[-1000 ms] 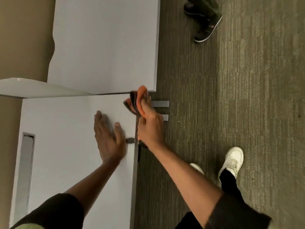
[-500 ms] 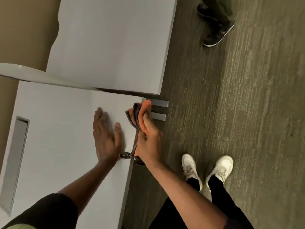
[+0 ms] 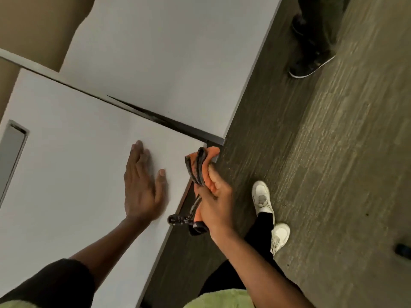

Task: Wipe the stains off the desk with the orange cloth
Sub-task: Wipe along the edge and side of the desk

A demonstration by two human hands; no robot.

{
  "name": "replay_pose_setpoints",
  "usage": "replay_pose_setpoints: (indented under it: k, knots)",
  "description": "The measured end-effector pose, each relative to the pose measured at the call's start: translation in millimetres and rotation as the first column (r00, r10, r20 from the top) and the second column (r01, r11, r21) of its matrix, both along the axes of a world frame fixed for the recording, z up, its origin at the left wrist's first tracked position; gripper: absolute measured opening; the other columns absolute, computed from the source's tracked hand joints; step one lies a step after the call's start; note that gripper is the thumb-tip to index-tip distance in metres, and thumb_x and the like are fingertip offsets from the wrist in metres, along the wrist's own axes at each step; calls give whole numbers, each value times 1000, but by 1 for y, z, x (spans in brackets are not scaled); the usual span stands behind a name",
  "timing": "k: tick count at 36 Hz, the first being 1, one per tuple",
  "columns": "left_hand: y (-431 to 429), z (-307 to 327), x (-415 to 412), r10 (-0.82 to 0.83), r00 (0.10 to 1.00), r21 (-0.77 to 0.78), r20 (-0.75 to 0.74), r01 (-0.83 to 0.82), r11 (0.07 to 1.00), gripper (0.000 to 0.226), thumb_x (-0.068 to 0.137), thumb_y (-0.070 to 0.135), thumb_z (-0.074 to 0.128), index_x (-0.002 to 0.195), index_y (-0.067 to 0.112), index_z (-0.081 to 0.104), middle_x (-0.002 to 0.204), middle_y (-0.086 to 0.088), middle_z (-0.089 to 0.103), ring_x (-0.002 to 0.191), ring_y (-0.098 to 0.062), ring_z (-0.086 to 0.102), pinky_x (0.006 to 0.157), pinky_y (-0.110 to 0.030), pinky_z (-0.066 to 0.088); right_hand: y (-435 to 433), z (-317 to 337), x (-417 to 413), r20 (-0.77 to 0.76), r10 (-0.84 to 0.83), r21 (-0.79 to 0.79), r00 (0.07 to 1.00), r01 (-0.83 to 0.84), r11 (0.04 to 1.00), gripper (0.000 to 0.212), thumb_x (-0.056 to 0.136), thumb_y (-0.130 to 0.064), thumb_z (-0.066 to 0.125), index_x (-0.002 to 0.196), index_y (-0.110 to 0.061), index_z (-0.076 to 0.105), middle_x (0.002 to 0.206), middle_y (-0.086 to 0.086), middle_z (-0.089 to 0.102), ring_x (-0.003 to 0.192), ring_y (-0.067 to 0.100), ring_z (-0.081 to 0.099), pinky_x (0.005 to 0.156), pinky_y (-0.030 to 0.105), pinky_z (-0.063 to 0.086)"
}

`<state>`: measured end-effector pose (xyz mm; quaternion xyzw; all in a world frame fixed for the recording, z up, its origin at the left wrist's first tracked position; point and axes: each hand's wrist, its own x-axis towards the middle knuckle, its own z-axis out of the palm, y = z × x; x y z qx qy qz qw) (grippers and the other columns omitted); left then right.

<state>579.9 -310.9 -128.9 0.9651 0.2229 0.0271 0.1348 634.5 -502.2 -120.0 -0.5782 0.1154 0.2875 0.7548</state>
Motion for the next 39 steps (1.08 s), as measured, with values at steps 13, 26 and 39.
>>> replay_pose_setpoints:
  k: [13, 26, 39]
  knots:
    - [-1, 1, 4, 0, 1000, 28, -26, 0, 1000, 74, 110, 48, 37, 172, 11, 22, 184, 1, 5, 171, -23, 6, 137, -36, 9, -25, 5, 42, -114, 159, 18, 981, -158, 987, 66, 84, 0, 53, 143, -28, 60, 133, -15, 72, 129, 5, 64, 110, 27, 51]
    - [-14, 31, 31, 155, 984, 28, -83, -153, 988, 55, 112, 52, 40, 144, 9, 52, 171, -6, 38, 157, -28, 36, 121, -51, 40, -69, -36, 115, 80, 596, -16, 799, -597, 802, 78, 92, 19, 53, 144, -40, 52, 145, -21, 60, 139, 3, 55, 118, 29, 45]
    - [-85, -1, 114, 724, 672, 2, 155, -733, 680, 57, 111, 56, 39, 148, 13, 45, 163, -6, 45, 150, -25, 45, 123, -51, 39, -86, -16, 134, -1, 572, -13, 820, -572, 820, 70, 89, 21, 49, 150, -14, 55, 151, -1, 60, 141, 10, 55, 121, 42, 44]
